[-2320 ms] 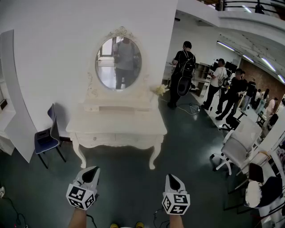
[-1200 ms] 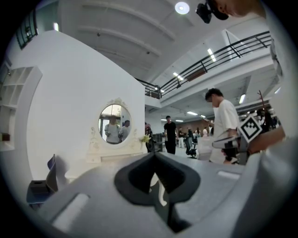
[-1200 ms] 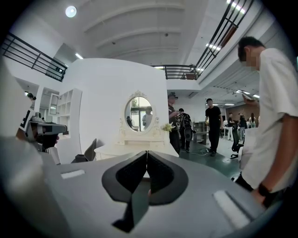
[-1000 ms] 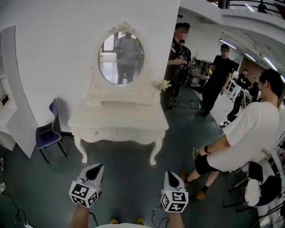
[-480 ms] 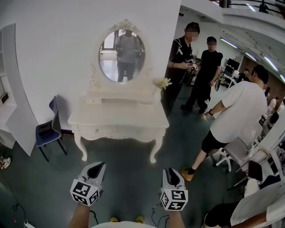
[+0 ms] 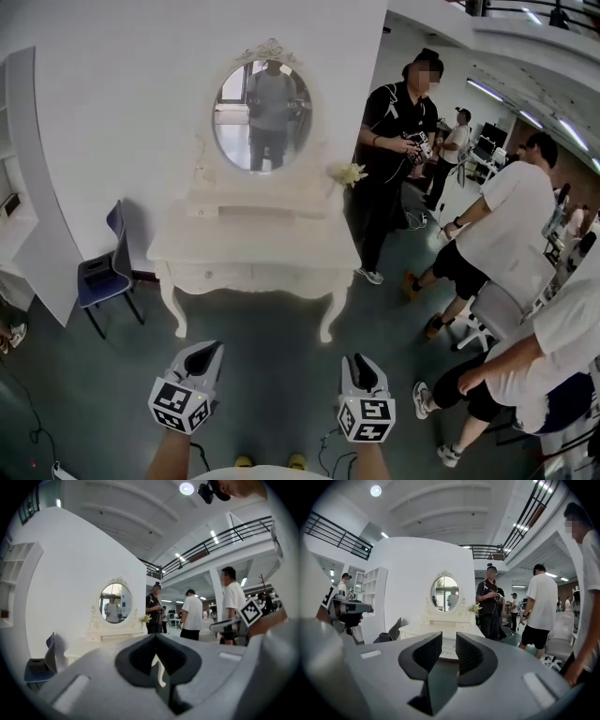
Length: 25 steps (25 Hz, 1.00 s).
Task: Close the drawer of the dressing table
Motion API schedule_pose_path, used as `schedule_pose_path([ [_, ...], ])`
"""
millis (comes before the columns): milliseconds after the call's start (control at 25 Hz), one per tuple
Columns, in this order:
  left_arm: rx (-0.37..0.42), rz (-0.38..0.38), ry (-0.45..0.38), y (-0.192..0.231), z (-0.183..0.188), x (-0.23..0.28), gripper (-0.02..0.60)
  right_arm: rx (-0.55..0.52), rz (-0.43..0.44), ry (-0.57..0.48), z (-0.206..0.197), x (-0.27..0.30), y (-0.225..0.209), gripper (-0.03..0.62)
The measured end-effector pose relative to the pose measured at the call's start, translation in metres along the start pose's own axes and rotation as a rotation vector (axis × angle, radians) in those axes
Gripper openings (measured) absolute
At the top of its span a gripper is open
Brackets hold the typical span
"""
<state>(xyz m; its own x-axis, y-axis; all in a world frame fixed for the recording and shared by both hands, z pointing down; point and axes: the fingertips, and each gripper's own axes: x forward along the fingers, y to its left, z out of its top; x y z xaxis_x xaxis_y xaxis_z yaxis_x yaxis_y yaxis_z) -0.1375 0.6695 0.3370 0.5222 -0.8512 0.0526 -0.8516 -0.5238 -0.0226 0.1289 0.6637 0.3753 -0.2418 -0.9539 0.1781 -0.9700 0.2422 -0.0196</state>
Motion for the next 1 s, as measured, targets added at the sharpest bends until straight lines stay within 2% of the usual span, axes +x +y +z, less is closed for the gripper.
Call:
schedule_pose_path([
  [560,-0.024,-0.057,0.001,0.050,-0.005,-0.016,-0.002,0.025,-0.045,0.019,-0.005,0.019,0.051,0.077],
  [760,-0.020,-0.075,0.008,0.060,-0.010,-0.001,-0.002,0.032,-0.061,0.027,-0.009,0.034,0.048,0.077],
  [1000,-0.027,-0.056,0.014,0.085,-0.017,0.039,-0.002,0.037,-0.044,0.023,-0.008,0.085,0.035,0.077],
])
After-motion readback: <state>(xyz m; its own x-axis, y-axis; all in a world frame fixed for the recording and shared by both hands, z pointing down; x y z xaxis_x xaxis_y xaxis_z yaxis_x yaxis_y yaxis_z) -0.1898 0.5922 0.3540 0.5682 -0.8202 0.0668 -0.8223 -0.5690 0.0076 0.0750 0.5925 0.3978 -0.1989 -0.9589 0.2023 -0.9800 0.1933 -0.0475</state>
